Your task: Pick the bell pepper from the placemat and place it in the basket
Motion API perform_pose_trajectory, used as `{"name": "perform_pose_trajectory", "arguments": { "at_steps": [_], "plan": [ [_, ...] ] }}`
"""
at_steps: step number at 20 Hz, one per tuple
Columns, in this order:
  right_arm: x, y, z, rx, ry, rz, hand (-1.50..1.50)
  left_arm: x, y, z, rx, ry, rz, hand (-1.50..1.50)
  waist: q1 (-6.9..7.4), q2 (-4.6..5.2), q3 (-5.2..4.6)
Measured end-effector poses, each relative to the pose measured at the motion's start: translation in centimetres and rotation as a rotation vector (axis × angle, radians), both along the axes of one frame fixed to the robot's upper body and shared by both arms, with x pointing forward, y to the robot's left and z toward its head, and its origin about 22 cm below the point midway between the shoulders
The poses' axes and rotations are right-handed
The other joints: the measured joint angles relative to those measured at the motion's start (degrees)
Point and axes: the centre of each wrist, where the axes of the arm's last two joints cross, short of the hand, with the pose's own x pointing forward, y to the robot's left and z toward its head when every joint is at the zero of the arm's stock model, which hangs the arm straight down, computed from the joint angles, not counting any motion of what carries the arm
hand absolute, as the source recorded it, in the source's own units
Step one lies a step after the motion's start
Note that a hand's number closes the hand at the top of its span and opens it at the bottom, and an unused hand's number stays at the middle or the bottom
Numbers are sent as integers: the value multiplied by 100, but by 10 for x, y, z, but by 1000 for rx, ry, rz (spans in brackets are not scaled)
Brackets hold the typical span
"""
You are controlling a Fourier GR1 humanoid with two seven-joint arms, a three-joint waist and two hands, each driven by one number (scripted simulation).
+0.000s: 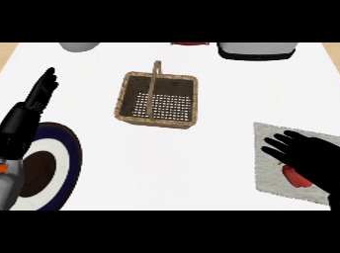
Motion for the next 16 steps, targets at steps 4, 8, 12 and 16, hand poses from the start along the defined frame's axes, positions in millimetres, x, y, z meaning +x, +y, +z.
{"name": "perform_pose_trajectory", "arguments": {
  "at_steps": [4,8,12,16],
  "plan": [
    [8,-9,-10,19,-11,13,-150,2,0,4,0,1,-2,0,2,-2,-1],
    [10,-6,-19,30,-21,17,-150,-2,-2,5,-1,1,0,0,1,-5,-3],
    [8,-10,-33,39,-23,16,-150,0,-8,5,2,-1,8,0,-6,-4,-2],
    [9,-22,-53,53,-21,7,-150,1,-5,1,2,1,2,0,-5,-3,-3]
  ]
}}
